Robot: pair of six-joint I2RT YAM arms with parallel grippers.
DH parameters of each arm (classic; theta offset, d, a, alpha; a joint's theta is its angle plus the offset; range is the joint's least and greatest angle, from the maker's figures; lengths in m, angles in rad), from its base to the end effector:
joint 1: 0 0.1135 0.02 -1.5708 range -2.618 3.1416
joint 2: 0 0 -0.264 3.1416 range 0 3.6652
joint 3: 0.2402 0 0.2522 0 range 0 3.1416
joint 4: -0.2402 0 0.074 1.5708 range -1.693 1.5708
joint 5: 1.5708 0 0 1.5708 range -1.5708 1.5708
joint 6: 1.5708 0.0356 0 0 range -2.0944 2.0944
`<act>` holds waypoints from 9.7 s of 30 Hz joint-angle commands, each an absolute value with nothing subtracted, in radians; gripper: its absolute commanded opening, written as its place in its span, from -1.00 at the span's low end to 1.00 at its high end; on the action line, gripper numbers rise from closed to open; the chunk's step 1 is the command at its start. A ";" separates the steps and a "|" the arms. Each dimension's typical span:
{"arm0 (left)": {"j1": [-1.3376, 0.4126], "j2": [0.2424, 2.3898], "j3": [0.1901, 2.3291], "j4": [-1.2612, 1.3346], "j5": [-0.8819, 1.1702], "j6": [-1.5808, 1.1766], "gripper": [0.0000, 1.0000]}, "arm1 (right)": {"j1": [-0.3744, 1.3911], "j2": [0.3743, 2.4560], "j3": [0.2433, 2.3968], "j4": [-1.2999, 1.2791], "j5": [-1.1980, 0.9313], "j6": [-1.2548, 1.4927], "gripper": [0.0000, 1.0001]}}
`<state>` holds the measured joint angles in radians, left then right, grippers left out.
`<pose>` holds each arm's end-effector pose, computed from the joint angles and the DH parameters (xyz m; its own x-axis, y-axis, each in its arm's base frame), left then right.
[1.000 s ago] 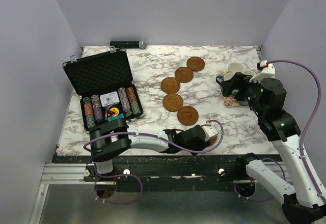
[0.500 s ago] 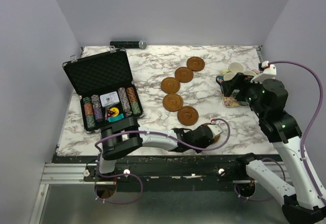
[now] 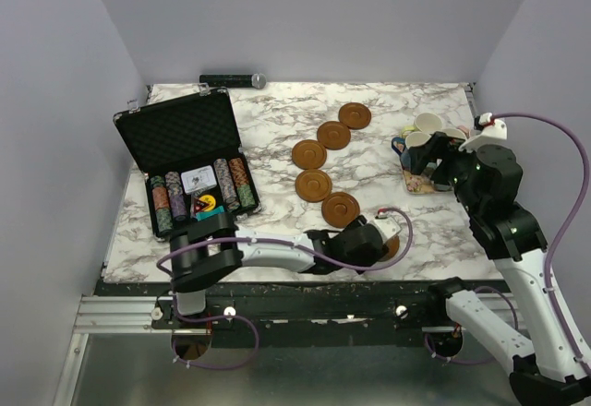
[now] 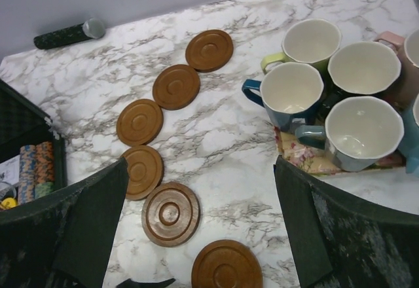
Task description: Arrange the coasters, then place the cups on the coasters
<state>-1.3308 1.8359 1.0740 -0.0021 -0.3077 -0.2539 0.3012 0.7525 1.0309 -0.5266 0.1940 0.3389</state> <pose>0.1022 -0.3721 0.1679 -0.3786 0.5402 -0.7516 0.8044 0.5937 0.0214 0.1471 0.0385 0.3922 -0.2587 0.2612 -0.9300 -0.0282 0.9603 0.2776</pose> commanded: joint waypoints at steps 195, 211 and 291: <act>-0.336 1.597 1.494 -0.451 0.012 -0.319 0.97 | -0.133 2.181 2.048 -0.842 0.067 -0.023 -0.11; -0.336 1.601 1.505 -0.465 -0.018 -0.293 0.97 | -0.135 2.221 2.080 -0.859 0.038 -0.052 -0.80; -0.311 1.723 1.601 -0.399 -0.044 -0.276 0.98 | 0.158 2.448 2.468 -0.581 -0.089 0.109 -0.99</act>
<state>-0.3199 1.7149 1.5650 -0.3923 -0.0444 -0.2749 0.1505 2.4432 2.4168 -0.6197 -0.0811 0.0788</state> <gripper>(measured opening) 0.988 0.115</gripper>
